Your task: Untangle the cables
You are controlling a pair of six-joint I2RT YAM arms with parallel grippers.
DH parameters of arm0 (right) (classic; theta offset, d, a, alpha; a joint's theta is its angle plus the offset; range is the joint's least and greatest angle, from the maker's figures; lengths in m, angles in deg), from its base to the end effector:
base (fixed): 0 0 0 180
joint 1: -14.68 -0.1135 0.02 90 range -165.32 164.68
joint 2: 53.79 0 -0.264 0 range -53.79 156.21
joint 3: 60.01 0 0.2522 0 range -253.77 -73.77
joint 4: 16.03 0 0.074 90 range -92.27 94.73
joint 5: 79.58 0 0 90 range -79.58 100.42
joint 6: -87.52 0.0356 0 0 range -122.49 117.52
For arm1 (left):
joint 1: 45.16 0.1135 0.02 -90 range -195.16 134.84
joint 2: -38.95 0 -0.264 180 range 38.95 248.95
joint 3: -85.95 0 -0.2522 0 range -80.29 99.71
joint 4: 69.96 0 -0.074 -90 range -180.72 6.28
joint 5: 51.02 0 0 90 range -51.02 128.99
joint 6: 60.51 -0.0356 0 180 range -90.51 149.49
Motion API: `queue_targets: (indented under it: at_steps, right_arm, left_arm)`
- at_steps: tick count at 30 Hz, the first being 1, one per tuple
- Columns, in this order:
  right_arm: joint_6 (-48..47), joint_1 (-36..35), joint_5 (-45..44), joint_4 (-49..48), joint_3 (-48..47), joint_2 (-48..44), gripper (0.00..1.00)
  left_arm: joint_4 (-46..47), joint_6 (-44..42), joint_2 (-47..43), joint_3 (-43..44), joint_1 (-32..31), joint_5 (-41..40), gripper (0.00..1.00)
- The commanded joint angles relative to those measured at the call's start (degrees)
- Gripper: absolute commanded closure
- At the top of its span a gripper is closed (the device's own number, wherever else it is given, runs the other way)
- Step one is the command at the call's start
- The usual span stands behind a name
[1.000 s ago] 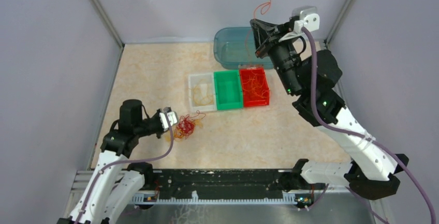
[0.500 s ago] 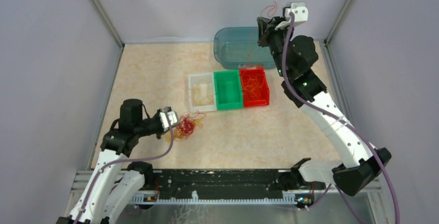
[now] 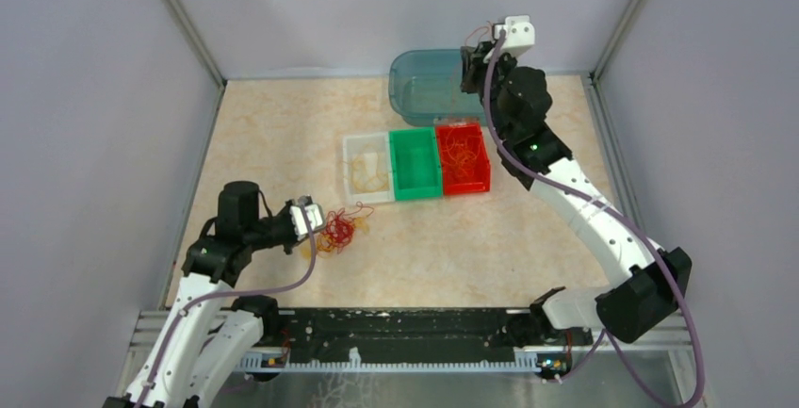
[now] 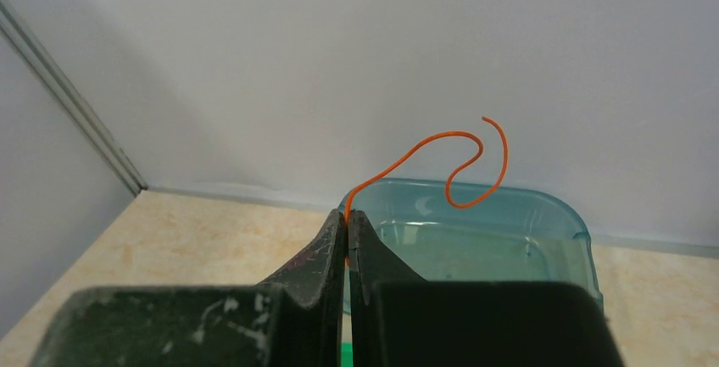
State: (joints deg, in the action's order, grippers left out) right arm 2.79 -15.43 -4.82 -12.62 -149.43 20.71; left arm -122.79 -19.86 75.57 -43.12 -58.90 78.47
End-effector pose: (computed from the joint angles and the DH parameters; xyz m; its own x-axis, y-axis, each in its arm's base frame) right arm 0.2636 0.1421 0.4545 0.1479 0.1882 -0.9709 -0.2760 0.9506 0.1422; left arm 0.1227 -0.0533 0.2701 0.1117 0.5755 -0.8102 0.8932 0.2991 0.3356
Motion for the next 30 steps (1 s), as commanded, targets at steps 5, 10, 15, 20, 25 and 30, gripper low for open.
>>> queue_targets:
  at_steps: [5,10,15,20,25,30]
  right_arm:
    - [-0.9,0.9,-3.0,-3.0,8.1,1.2,1.00]
    - [4.7,1.0,-3.4,-3.4,16.0,2.8,1.00]
    - [9.1,1.0,-3.3,-2.1,20.6,5.5,1.00]
    - [13.8,1.1,-4.3,-0.6,24.7,6.1,1.00]
    - [15.6,1.7,-3.9,0.0,26.5,8.2,1.00]
    - [18.2,4.0,0.7,3.0,22.9,14.1,1.00]
  left_arm:
    - [-0.6,-0.8,0.4,1.4,0.0,1.2,0.80]
    - [-0.8,-0.8,1.3,2.4,0.0,1.1,0.80]
    - [-0.6,-0.7,1.6,3.2,0.0,1.3,0.80]
    - [-0.6,-0.8,1.6,3.2,0.0,1.0,0.80]
    - [-0.3,-1.2,1.9,3.1,0.0,1.1,0.80]
    - [-0.4,-1.0,2.1,3.5,0.0,1.0,0.80]
